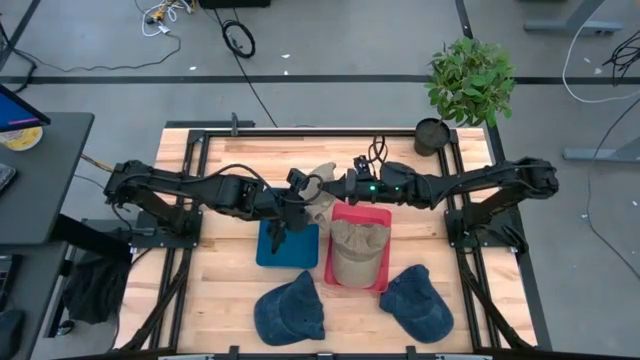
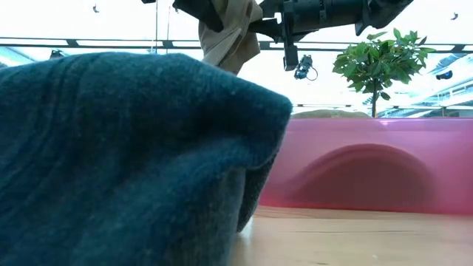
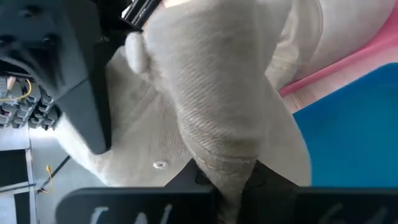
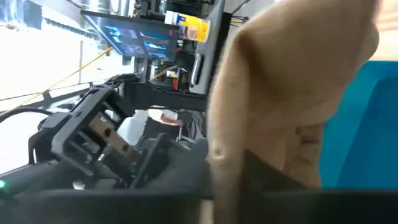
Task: Pick & Place hat
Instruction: Put the brown cap into the red bin
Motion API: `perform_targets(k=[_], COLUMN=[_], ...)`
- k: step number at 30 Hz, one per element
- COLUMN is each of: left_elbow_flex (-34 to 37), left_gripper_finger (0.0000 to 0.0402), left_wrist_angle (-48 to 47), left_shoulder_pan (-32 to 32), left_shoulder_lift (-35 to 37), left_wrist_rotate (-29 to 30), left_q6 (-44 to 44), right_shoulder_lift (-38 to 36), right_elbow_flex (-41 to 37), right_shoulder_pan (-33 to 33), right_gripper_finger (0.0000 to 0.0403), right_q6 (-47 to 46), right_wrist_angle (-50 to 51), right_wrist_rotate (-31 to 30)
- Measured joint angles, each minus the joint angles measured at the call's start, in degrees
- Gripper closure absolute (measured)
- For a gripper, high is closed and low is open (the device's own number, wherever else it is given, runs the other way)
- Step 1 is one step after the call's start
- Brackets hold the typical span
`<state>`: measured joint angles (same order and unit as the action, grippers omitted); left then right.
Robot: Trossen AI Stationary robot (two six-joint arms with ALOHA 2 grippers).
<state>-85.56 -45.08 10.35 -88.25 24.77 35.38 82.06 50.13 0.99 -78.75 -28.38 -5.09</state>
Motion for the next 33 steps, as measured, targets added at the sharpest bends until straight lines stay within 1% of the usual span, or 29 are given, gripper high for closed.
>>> perform_targets(k=[1, 2, 7, 9, 11, 14, 16, 20, 23, 25, 28, 30, 31, 33], left_elbow_flex=[0.0, 0.0, 0.0, 0.0, 0.0, 0.0, 0.0, 0.0, 0.0, 0.0, 0.0, 0.0, 0.0, 0.0], left_gripper_finger=[0.0393, 0.0393, 0.0393, 0.0384, 0.0362, 0.0317, 0.0283, 0.0217, 0.0177, 0.0160, 0.0151, 0.0153, 0.0155, 0.0162], left_wrist_angle=[0.1, 0.1, -0.3, -0.7, -0.7, -1.5, -2.8, -4.8, -6.4, -8.0, -9.0, -8.7, -8.7, -8.4], left_shoulder_pan=[0.0, 0.0, 0.0, 0.0, -0.2, -0.6, -0.7, -0.7, -0.6, -0.6, -0.6, -0.6, -0.6, -0.6], left_shoulder_lift=[0.0, 0.0, 0.0, 0.0, 0.0, 0.0, 0.2, 1.7, 3.3, 4.5, 6.8, 8.3, 9.0, 10.1], left_wrist_rotate=[0.0, 0.0, -0.2, -0.1, 0.0, -0.1, -0.1, -2.4, -3.5, -3.6, -3.5, -3.0, -2.3, -1.0], left_q6=[-0.1, -0.1, -0.2, -0.8, -3.8, -8.3, -10.7, -17.6, -22.8, -25.4, -29.5, -32.5, -34.1, -36.6], right_shoulder_lift=[0.0, 0.0, 0.0, 0.0, 0.0, -0.1, -0.5, -2.9, -6.4, -8.9, -12.6, -14.8, -15.8, -17.3], right_elbow_flex=[0.0, 0.0, 0.0, 0.0, 0.0, 0.0, 0.0, 0.0, 0.0, 0.0, 0.0, 0.0, 0.0, 0.0], right_shoulder_pan=[-0.1, -0.3, -0.3, -0.3, -0.3, -0.3, 0.0, 1.5, 3.0, 4.2, 6.0, 6.4, 6.4, 5.8], right_gripper_finger=[0.0375, 0.0387, 0.0396, 0.0397, 0.0398, 0.0400, 0.0401, 0.0401, 0.0402, 0.0402, 0.0402, 0.0402, 0.0402, 0.0403], right_q6=[0.5, 1.2, 1.2, 1.1, 0.7, 0.7, 0.9, 2.7, 3.9, 5.1, 5.7, 5.7, 5.7, 5.7], right_wrist_angle=[-0.1, -0.1, 0.4, -0.1, -0.6, -0.9, -0.9, -0.3, 2.4, 3.8, 5.6, 7.0, 7.3, 7.5], right_wrist_rotate=[0.0, 0.0, 0.1, 0.1, 0.2, 0.3, 1.9, 8.9, 12.8, 15.6, 20.9, 20.3, 18.5, 12.9])
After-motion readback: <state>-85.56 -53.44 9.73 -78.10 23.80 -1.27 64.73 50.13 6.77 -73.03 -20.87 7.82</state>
